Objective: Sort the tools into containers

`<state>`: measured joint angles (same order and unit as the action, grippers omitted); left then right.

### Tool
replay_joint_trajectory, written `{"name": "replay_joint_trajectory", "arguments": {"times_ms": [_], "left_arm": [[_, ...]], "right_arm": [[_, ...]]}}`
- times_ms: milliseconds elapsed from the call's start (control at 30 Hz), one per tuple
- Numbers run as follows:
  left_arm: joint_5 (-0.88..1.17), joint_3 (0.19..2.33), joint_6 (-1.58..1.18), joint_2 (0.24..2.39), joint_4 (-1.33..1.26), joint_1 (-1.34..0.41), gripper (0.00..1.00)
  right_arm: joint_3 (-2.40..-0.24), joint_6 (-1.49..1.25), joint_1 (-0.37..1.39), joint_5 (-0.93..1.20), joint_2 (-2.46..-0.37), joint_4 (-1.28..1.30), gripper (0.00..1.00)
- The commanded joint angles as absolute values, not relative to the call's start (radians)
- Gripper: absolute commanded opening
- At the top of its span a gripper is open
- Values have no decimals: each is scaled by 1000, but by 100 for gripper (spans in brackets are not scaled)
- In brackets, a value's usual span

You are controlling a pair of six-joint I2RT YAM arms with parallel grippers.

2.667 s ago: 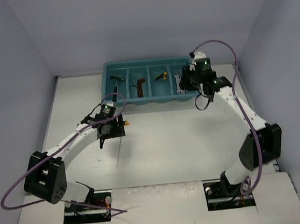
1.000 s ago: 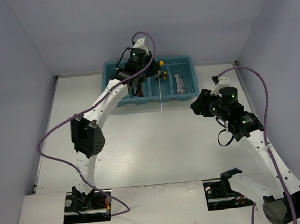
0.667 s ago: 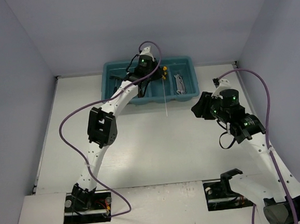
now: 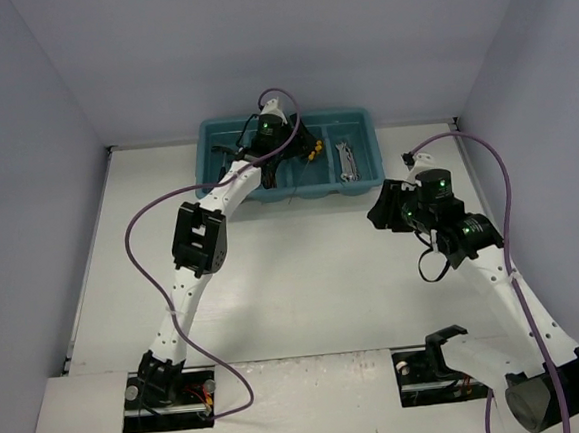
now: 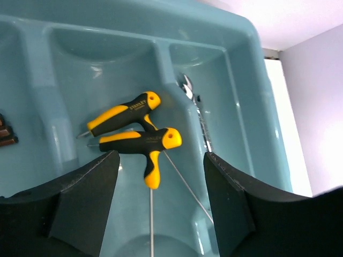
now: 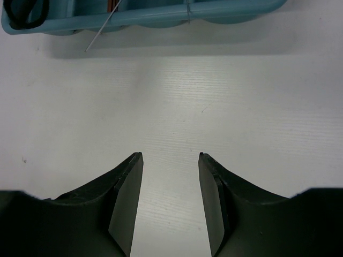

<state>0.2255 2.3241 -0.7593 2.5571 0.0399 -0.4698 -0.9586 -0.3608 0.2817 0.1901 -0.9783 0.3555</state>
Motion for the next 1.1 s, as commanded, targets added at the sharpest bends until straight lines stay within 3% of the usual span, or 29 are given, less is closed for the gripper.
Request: {"name": "replay_joint_trajectory", "arguments": {"times_ms": [0,267,567,833,1067], "left_arm": [[253,2283,-791,2333,-93,-467,61],[208,1993,-707,2016,175,-483,61],[-48,1653,-514,1595,488,-508,61],[-183,1351,-436,1216,690,-452,68],[-232,1225,-426,1011,780,-422,68]], "right_arm": [[-1028,-341,279,186,-1039,319,43],[-1118,-354,298,181,-1163,316,41],[-1302,-536,504,19,-1427,318,41],[-1471,-629,638,-126,-1676,310,42],[-1597,-655,675,-170,-1855,305,42]]}}
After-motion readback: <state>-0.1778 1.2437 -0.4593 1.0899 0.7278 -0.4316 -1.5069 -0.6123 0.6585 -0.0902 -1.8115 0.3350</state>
